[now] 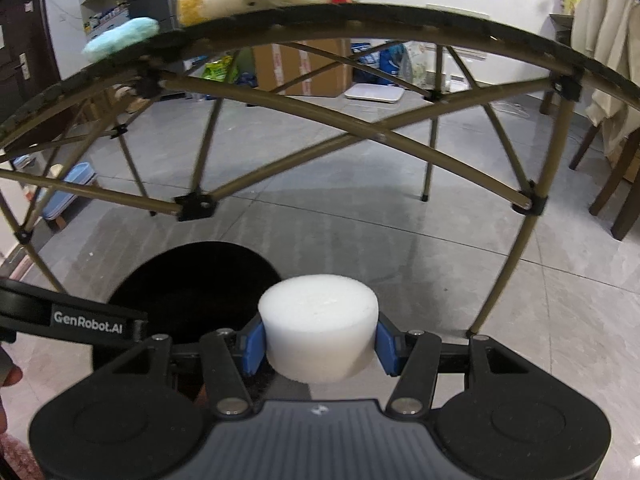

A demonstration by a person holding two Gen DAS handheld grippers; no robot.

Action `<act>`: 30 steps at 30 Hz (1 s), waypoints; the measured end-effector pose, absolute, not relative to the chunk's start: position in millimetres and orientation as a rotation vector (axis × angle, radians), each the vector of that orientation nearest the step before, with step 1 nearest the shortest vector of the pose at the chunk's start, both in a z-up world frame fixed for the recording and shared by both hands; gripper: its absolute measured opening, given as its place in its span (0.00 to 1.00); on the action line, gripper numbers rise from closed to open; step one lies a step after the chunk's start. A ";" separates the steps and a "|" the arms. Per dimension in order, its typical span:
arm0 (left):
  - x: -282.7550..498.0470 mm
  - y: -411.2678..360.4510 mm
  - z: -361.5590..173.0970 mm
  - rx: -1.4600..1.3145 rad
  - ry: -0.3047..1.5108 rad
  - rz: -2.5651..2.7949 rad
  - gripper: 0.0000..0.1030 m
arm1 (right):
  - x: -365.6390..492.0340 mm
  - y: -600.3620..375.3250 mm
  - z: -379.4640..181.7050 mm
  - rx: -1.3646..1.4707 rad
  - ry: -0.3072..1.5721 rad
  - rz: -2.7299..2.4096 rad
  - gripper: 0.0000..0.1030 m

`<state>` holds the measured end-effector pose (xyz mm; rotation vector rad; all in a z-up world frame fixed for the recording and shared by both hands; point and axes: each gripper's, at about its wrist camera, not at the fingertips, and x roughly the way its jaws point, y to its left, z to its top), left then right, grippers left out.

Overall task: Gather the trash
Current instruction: 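Move the right tool over the bin and open it to drop the foam cylinder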

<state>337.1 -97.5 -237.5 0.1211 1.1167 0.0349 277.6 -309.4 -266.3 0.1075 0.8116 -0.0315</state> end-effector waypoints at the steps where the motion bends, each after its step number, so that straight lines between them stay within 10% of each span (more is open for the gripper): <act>1: 335.8 -92.8 -234.4 0.123 1.104 0.040 1.00 | 278.2 -305.9 -264.5 0.107 0.812 -0.023 0.53; 30: 324.8 33.2 -222.0 0.067 1.060 0.271 1.00 | 331.4 -202.2 -297.5 0.144 1.044 0.059 0.53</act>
